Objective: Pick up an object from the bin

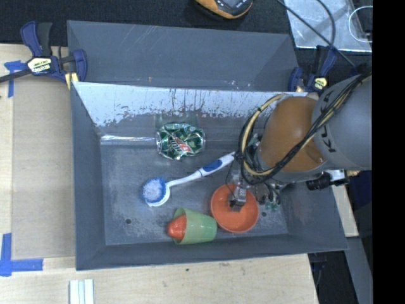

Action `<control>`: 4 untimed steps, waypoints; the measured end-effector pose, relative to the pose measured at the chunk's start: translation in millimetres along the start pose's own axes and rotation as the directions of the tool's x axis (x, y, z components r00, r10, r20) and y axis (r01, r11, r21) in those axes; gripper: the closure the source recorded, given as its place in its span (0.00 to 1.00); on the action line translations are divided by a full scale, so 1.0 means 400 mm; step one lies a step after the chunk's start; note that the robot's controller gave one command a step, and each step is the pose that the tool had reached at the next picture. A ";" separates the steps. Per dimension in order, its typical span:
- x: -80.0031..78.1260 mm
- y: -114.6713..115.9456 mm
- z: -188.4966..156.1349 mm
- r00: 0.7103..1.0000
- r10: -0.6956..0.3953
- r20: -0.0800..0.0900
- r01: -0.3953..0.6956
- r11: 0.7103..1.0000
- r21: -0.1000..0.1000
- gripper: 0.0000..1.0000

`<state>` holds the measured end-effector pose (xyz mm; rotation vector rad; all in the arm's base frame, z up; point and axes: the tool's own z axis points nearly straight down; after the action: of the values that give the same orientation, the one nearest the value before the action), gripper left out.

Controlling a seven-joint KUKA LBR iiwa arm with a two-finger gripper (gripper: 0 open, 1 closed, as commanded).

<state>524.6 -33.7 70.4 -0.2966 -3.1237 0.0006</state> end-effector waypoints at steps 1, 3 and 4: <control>0.000 0.000 0.000 1.000 0.000 0.000 0.000 1.000 0.000 1.00; 0.000 0.000 -0.011 1.000 -0.001 0.001 0.001 1.000 0.000 1.00; 0.000 0.000 -0.026 1.000 -0.001 0.002 0.001 1.000 0.000 1.00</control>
Offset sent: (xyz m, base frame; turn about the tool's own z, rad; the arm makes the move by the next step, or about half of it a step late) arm 0.0001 0.0002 0.0077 0.0000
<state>524.7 -33.6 80.7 -0.2945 -3.1256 0.0001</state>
